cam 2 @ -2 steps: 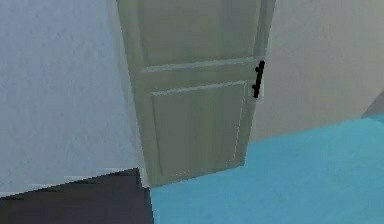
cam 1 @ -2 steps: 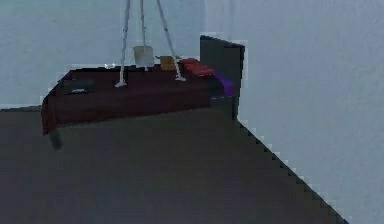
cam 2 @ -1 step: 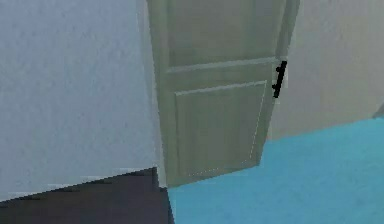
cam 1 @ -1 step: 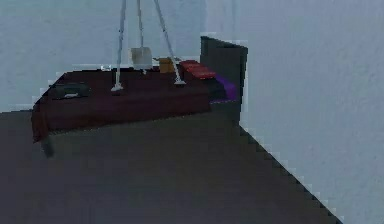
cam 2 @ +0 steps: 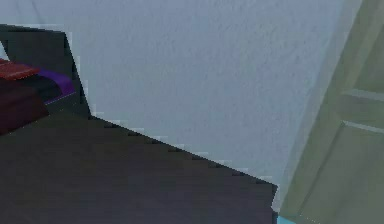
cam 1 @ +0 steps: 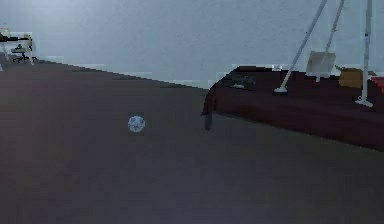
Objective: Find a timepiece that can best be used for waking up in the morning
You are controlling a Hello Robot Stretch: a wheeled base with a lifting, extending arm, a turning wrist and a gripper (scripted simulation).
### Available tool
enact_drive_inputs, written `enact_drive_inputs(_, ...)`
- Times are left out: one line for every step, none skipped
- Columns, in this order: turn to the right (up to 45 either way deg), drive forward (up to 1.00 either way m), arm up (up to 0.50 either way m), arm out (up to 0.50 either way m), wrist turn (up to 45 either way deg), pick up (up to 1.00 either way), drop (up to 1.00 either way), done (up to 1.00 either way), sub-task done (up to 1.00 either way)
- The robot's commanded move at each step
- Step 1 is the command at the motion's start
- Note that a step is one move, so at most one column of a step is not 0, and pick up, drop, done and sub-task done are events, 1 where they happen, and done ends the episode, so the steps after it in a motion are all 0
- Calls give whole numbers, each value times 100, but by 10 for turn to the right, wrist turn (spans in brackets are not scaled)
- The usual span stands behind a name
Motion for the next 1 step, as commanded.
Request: enact_drive_inputs(-120, 0, 0, 0, 0, 0, 0, 0, 0)
